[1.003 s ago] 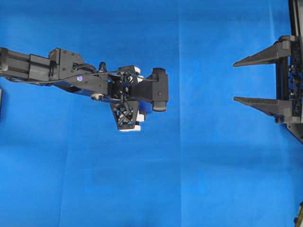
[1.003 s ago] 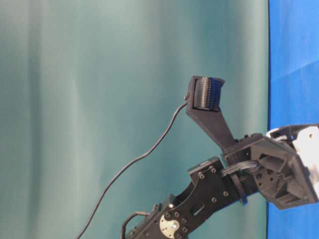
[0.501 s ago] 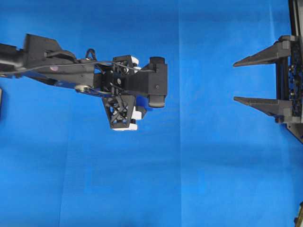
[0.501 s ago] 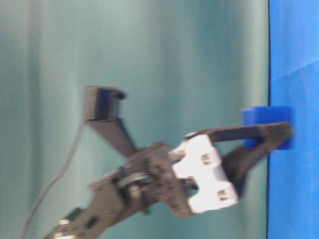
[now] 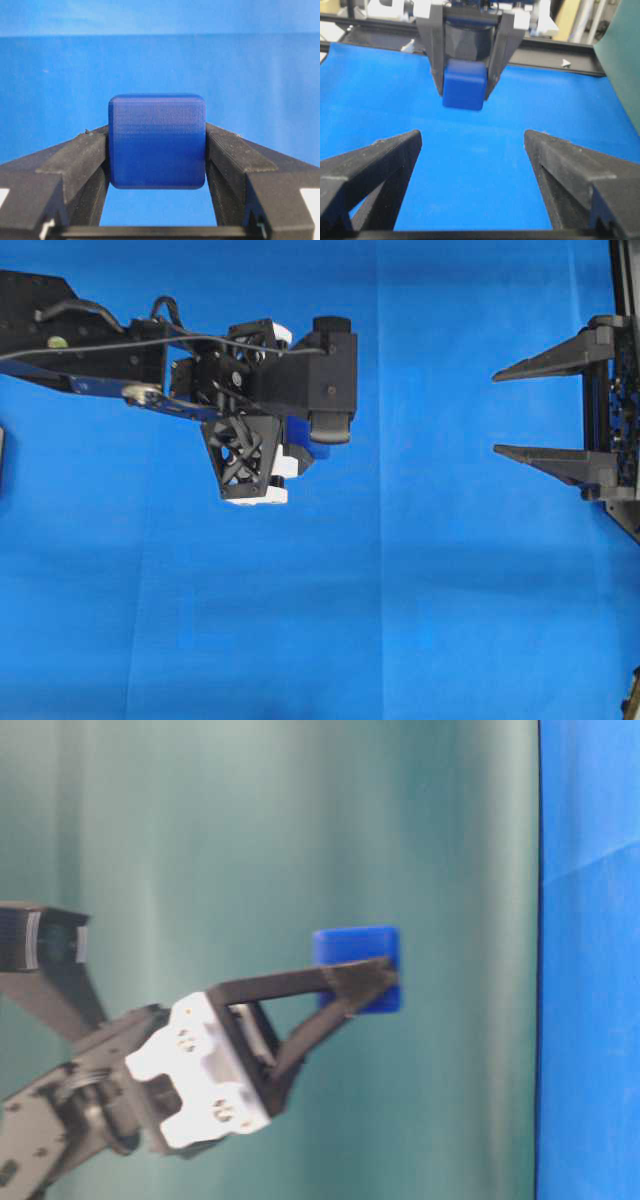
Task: Handover the blue block to the right arm after grasping it with the left arm, then place it in the designated position.
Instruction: 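Close the left gripper on the blue cube, then lift the cube and raise it toward the center with the left gripper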
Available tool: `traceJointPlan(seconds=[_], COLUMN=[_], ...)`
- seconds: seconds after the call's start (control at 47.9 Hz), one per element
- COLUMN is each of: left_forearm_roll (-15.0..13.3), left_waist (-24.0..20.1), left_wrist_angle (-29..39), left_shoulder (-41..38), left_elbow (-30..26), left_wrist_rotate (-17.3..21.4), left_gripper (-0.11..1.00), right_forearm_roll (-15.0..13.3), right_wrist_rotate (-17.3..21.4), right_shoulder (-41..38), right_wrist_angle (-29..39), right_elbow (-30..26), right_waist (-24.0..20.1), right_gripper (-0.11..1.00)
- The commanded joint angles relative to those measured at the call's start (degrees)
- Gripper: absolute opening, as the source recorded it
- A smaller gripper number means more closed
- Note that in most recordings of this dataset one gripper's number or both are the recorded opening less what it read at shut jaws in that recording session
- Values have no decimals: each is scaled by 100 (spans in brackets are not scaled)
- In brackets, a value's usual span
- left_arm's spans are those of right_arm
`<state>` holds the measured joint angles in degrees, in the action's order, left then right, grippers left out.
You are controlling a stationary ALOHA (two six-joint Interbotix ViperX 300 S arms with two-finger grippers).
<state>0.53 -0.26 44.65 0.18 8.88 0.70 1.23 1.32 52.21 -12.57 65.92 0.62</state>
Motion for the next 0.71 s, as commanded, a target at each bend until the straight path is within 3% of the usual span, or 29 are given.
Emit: traceJointPlan(seconds=[0.0, 0.69], left_forearm_roll=[9, 9], left_waist=[9, 18], left_wrist_angle=[70, 79], left_shoulder=[176, 176], left_elbow=[-202, -158], left_wrist_rotate=[0, -9], left_gripper=[49, 49], right_forearm_roll=[18, 18], right_wrist_rotate=[0, 0], right_shoulder=[-26, -26], right_wrist_angle=[-26, -26], right_elbow=[-141, -158], right_waist=[9, 9], right_gripper=[97, 97])
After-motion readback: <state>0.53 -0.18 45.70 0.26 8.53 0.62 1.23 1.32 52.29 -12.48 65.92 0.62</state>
